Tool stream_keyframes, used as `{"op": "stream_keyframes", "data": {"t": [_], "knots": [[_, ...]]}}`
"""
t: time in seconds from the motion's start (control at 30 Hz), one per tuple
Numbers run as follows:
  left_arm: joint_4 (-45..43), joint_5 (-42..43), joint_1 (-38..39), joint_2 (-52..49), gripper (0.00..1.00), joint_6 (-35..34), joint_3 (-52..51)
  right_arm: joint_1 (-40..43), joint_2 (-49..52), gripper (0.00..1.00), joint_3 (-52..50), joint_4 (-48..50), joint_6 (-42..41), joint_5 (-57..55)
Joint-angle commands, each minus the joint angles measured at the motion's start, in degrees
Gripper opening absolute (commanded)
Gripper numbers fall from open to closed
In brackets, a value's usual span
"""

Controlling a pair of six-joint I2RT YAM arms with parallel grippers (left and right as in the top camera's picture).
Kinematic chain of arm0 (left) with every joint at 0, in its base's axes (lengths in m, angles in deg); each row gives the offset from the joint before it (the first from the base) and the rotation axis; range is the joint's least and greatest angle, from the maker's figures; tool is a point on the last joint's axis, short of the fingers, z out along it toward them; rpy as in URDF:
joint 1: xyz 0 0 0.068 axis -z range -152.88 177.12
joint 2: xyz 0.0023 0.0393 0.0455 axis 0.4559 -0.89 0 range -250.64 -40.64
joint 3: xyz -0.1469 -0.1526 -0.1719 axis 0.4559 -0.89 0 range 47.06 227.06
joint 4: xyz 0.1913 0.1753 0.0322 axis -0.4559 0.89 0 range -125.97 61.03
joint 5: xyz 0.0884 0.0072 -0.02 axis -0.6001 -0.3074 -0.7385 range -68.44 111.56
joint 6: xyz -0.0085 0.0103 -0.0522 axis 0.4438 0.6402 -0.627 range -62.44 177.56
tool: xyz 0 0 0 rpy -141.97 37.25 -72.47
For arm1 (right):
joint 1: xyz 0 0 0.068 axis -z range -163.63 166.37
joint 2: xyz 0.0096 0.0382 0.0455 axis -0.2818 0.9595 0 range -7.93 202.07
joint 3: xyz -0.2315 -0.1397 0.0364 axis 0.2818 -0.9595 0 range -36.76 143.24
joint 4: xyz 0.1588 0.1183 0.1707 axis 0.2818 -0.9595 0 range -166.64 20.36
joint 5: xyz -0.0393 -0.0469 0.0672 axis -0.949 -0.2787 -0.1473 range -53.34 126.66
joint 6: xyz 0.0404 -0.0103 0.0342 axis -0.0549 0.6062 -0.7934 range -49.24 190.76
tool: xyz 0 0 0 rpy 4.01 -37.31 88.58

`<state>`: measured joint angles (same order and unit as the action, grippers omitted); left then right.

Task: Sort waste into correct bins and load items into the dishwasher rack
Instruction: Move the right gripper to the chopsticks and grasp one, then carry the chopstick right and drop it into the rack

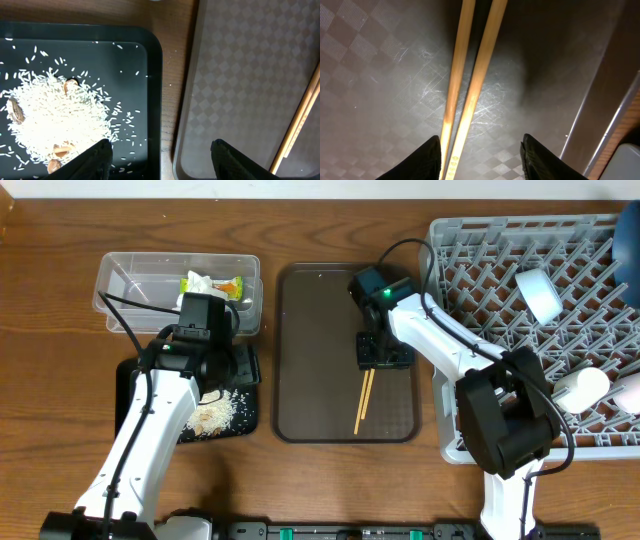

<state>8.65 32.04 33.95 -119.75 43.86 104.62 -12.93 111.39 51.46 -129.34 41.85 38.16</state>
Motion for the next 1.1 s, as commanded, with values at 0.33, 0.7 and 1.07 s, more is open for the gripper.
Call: {"op": "stream_keyframes", "data": {"t": [0.33,0.7,1.07], "knots": [[0.1,-0.5,-0.3,0.1,0.66,-0.5,0.3,-0.3,0.7,0.49,-6.4,4.9,-3.8,-1.1],[0.1,-0.5,-0.3,0.1,0.66,-0.5,0.3,-0.3,0.6,0.09,-9.3,7.1,-3.8,0.4],[0.1,-0.5,-0.3,0.1,0.67,-0.5,0.3,4.7,-4.4,0.01,-2.1,2.4,5.5,4.8]]}}
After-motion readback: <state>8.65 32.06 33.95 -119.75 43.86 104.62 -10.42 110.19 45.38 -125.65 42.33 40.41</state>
